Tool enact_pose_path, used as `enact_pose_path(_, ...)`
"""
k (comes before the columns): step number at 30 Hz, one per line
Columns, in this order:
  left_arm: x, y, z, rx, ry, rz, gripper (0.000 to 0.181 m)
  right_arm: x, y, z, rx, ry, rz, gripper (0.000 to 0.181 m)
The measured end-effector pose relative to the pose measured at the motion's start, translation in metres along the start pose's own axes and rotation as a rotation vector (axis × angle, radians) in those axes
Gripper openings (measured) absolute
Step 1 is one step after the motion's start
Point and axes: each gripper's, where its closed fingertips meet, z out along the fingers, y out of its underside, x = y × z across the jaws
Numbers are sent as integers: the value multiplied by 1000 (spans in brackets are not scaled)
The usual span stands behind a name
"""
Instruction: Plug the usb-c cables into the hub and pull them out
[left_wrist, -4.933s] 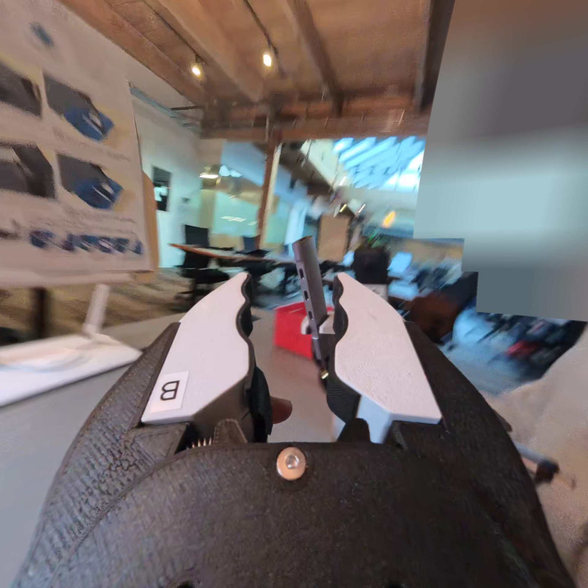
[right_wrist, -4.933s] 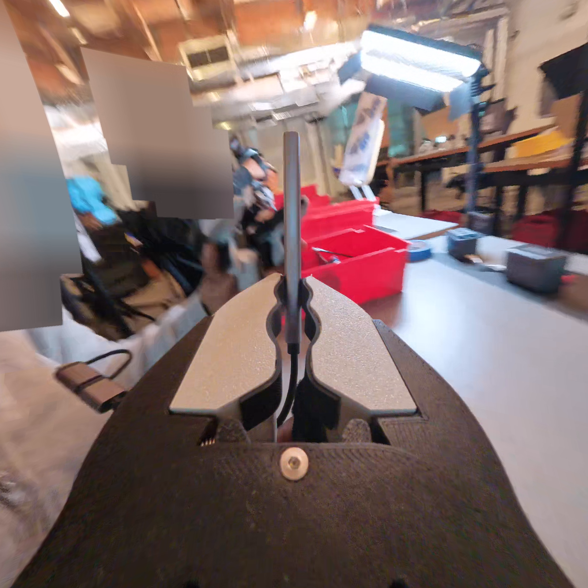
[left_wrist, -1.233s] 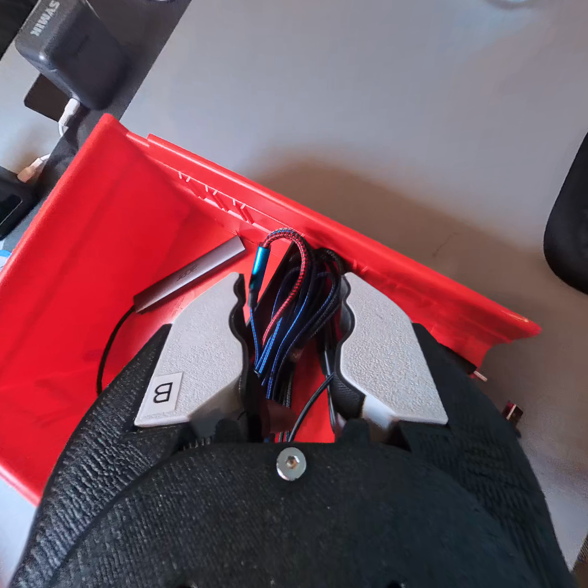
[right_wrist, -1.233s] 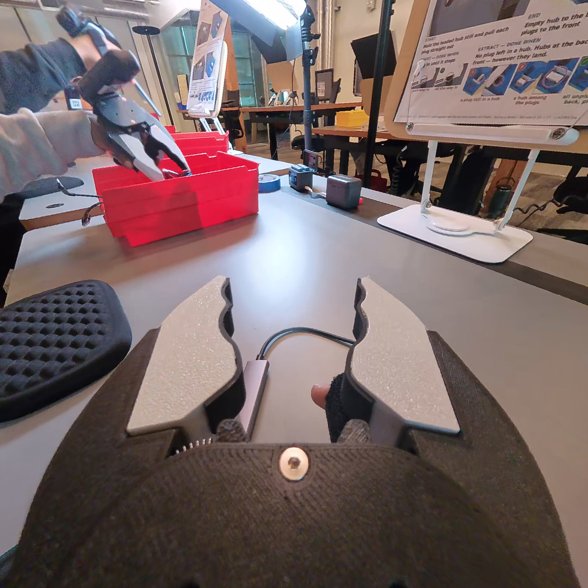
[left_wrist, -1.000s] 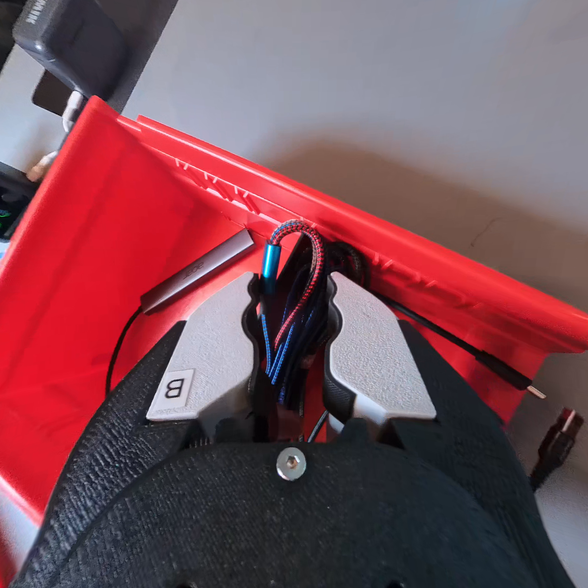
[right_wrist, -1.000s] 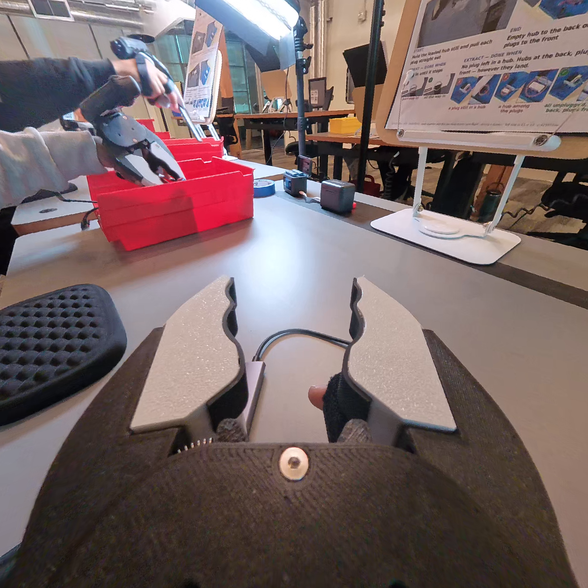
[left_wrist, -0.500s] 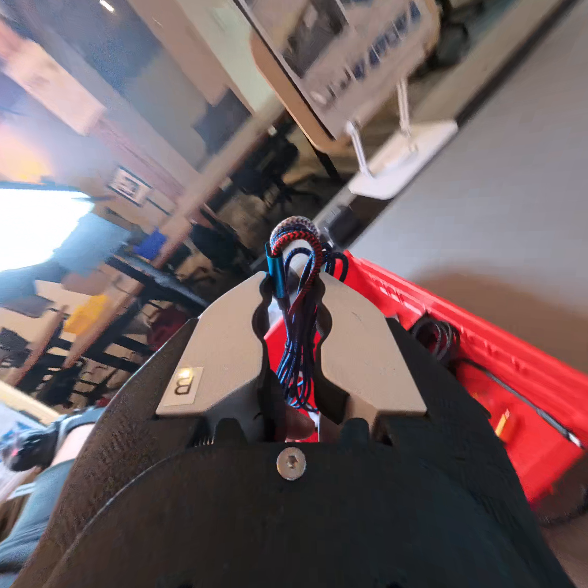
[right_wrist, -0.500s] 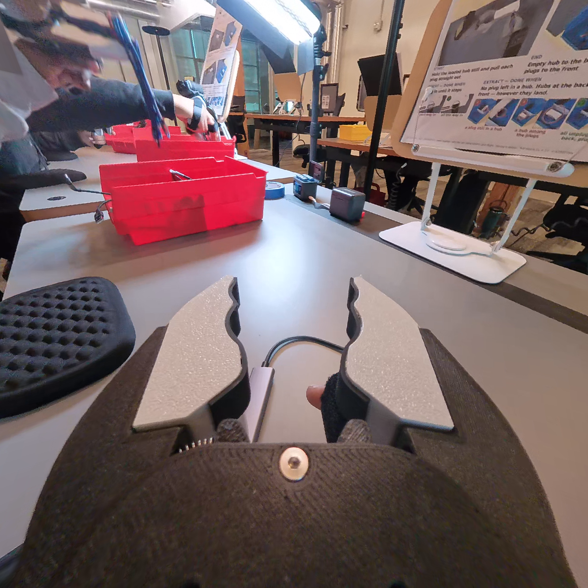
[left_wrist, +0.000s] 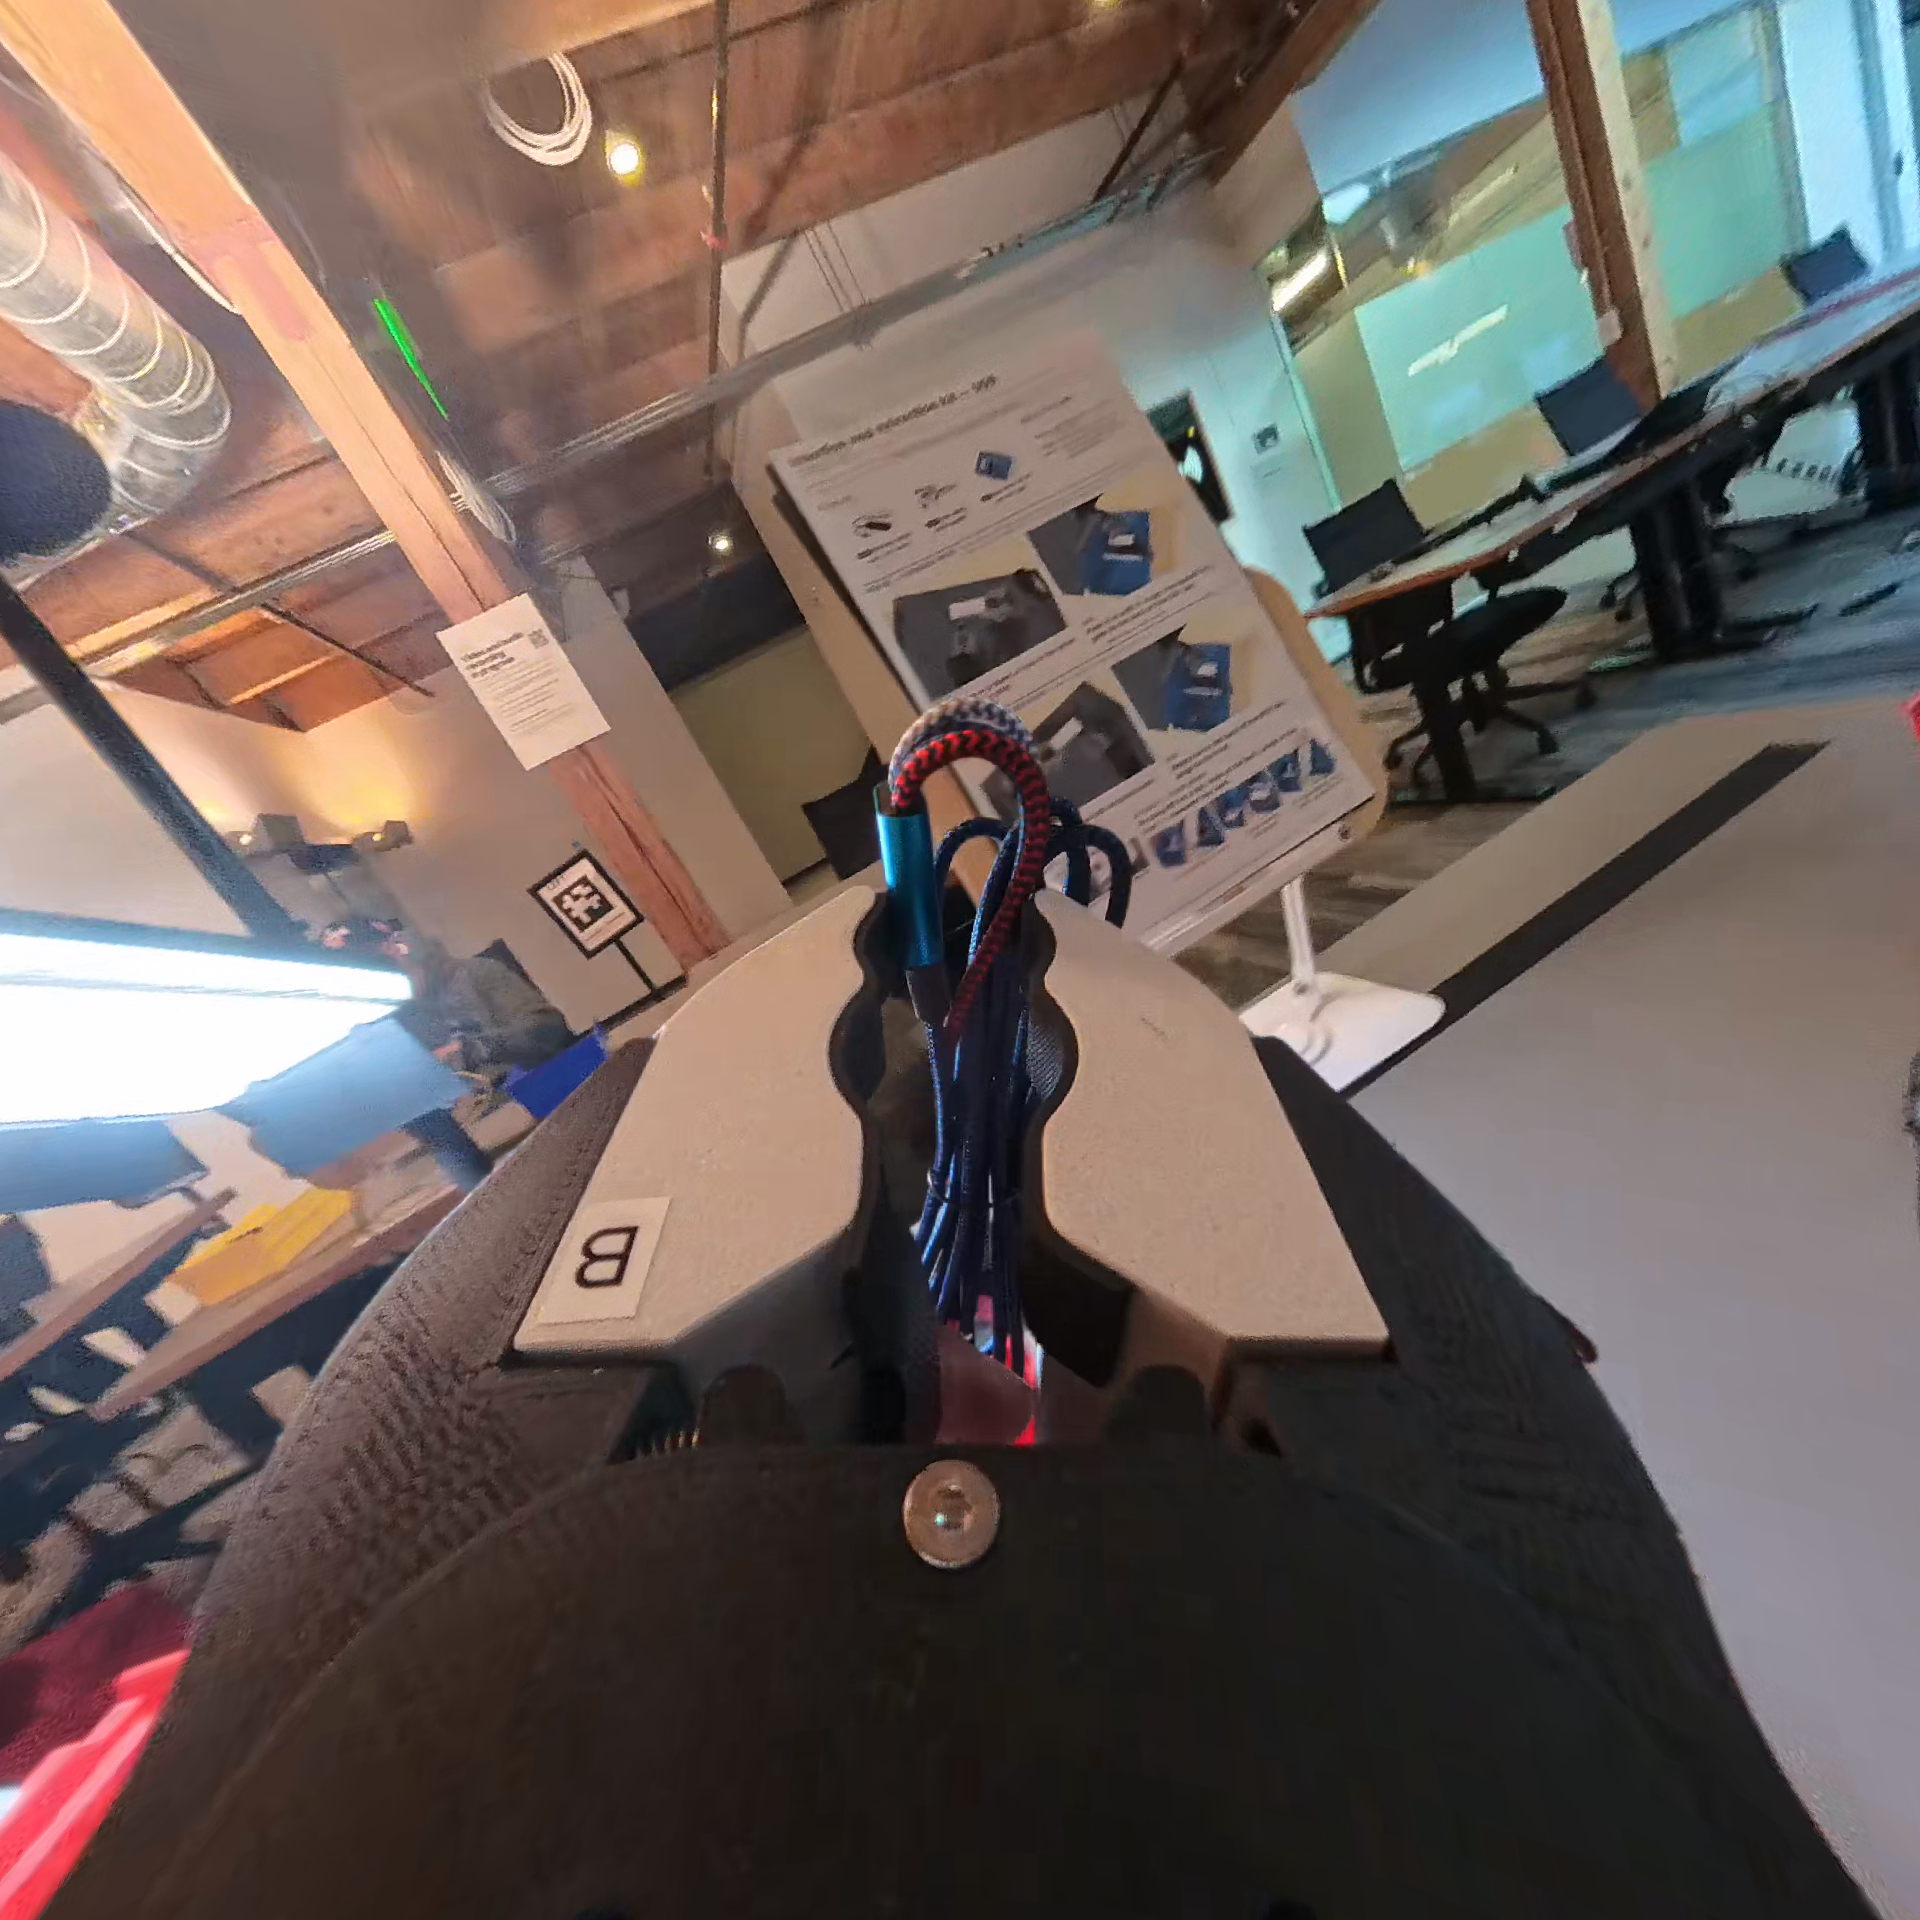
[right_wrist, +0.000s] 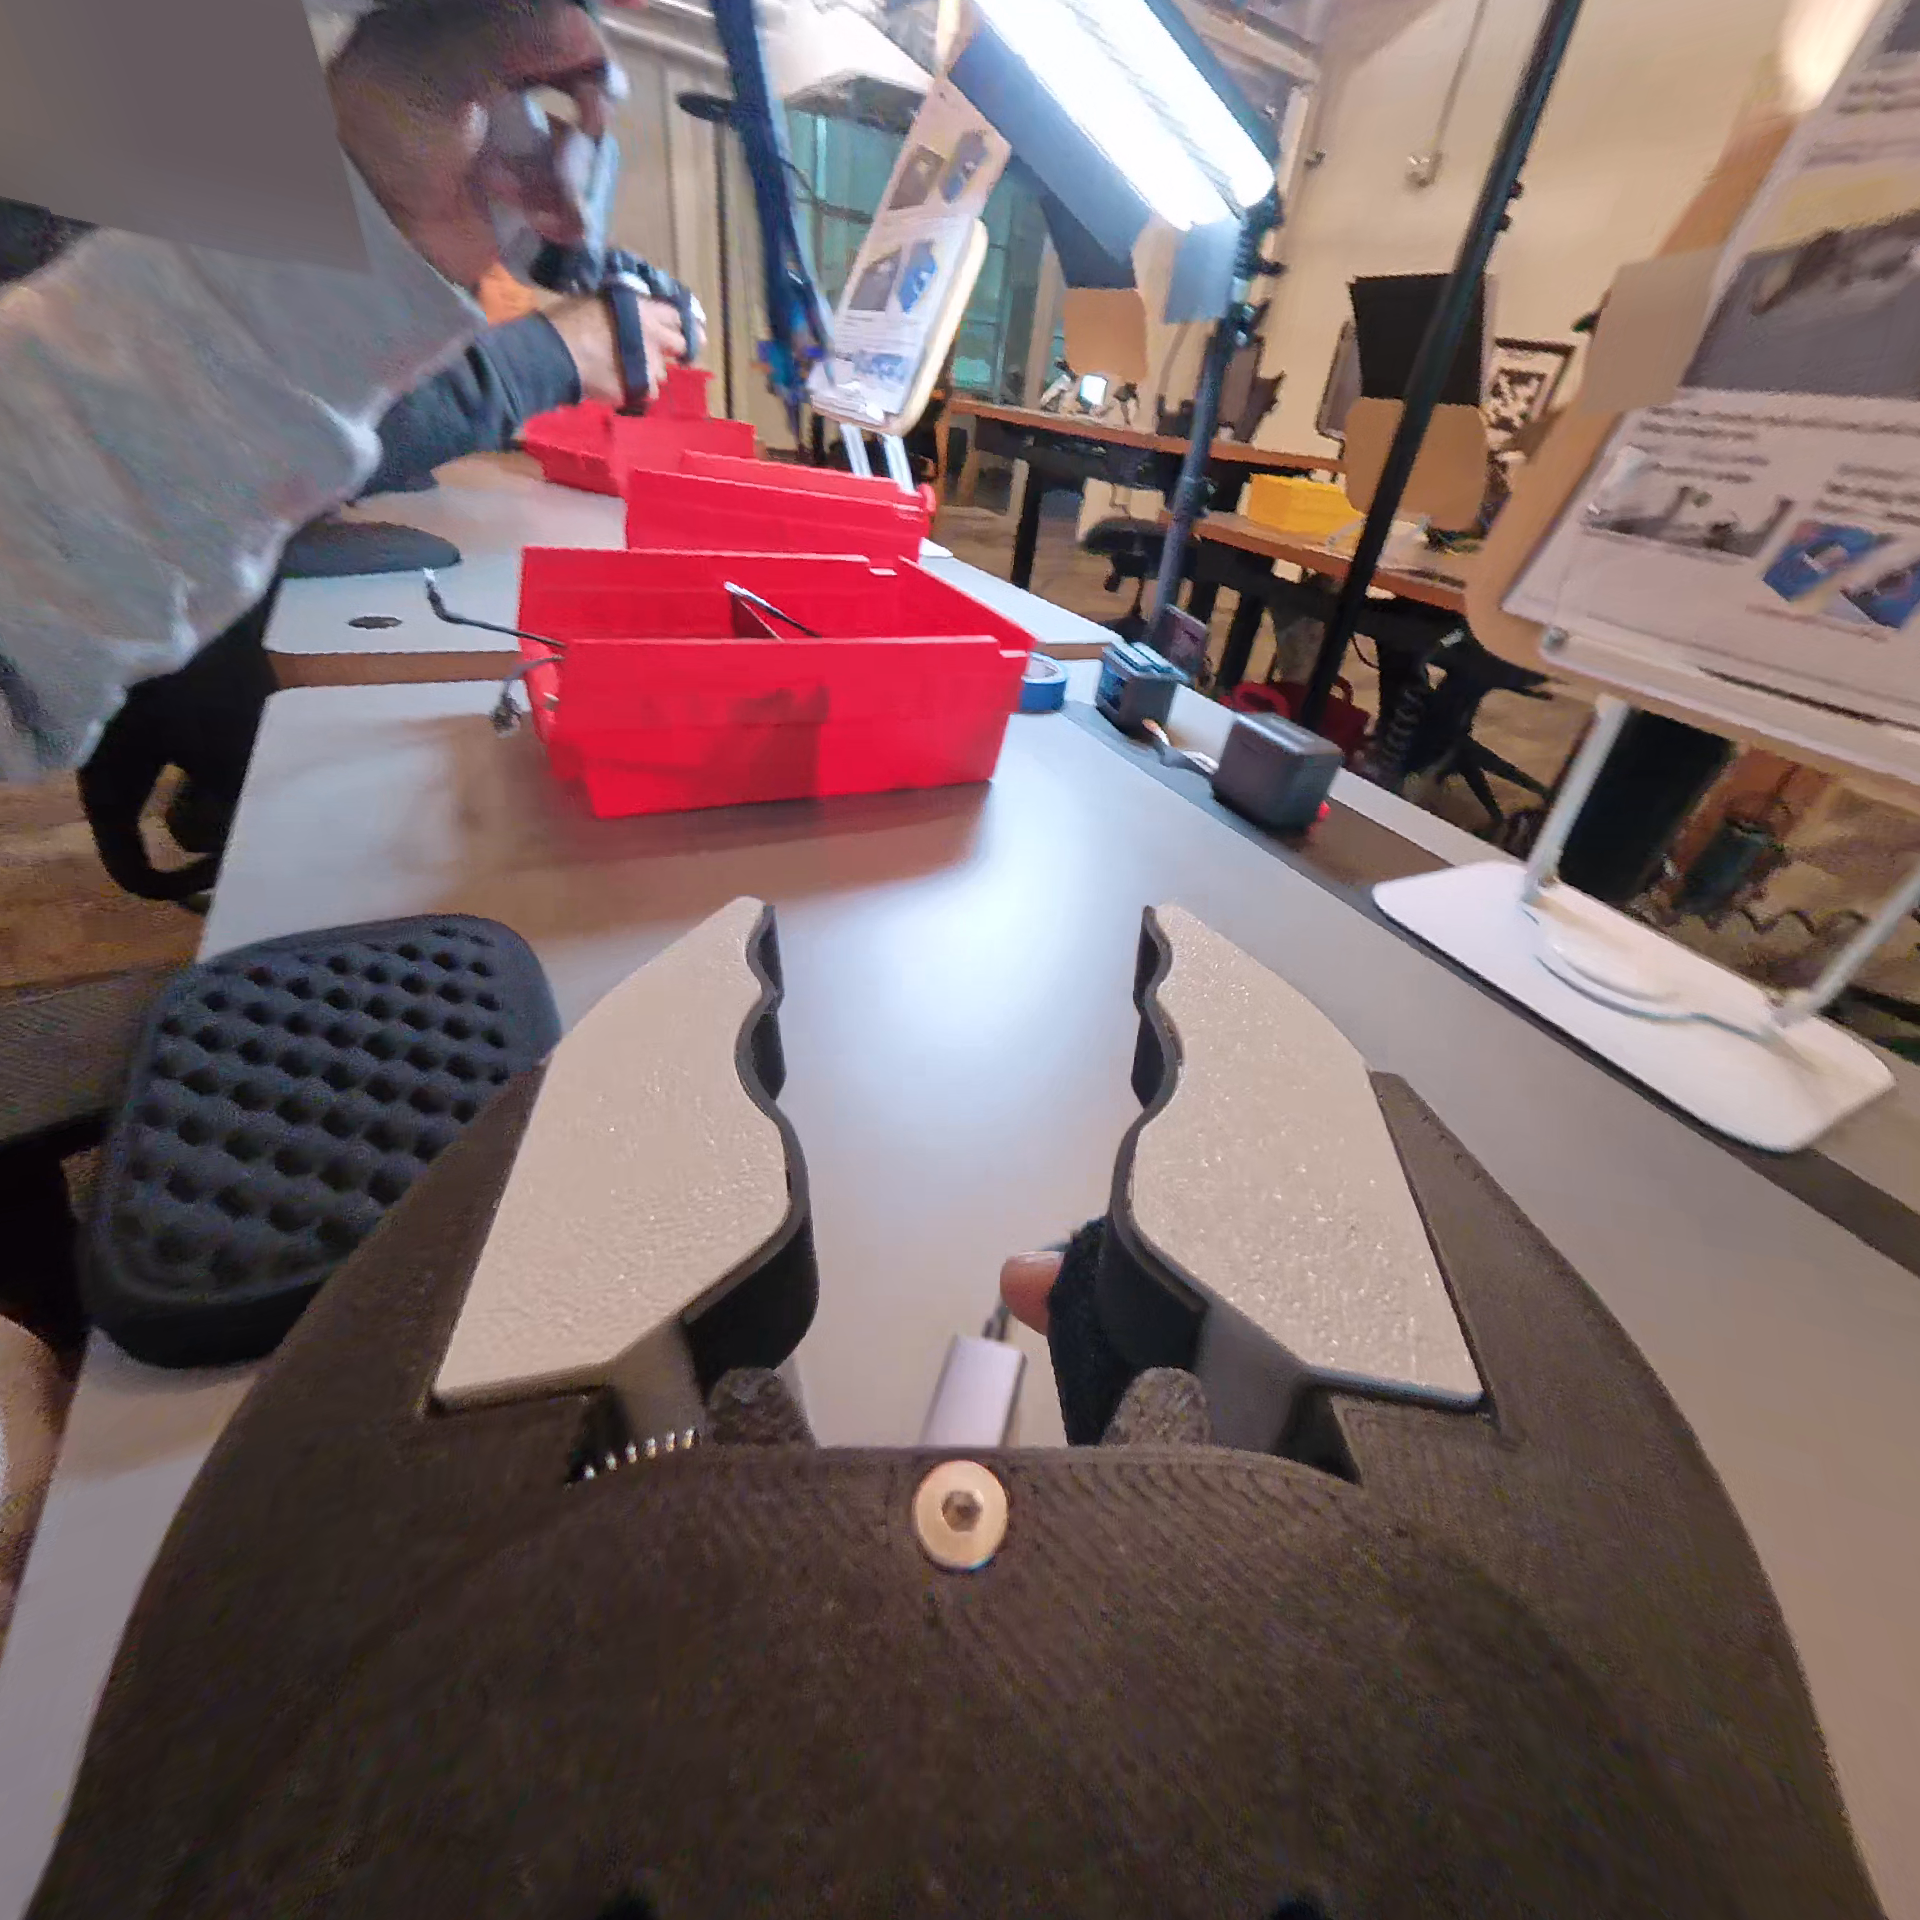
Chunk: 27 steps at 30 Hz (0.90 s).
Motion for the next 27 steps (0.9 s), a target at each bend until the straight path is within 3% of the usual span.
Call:
enact_pose_path(1,10,-2,5,23,5,-37,23,-7,-6,4,9,-20,-12,66)
enact_pose_path(9,105,-27,38,228,187,-394,23,-42,-39,53,46,-83,-92,57)
enact_pose_path(13,145,-41,40,345,257,-529,23,-22,-48,73,62,51,-134,55)
enact_pose_path(19,169,-42,33,471,320,-841,23,-12,-40,82,46,98,-158,45)
enact_pose_path(21,172,-38,30,498,336,-895,23,-10,-42,77,81,125,-177,11)
enact_pose_path(24,174,-27,23,500,376,-967,27,-6,-40,70,71,147,-249,8)
enact_pose_path(27,171,-6,14,432,370,-911,42,3,-39,60,19,209,-402,8)
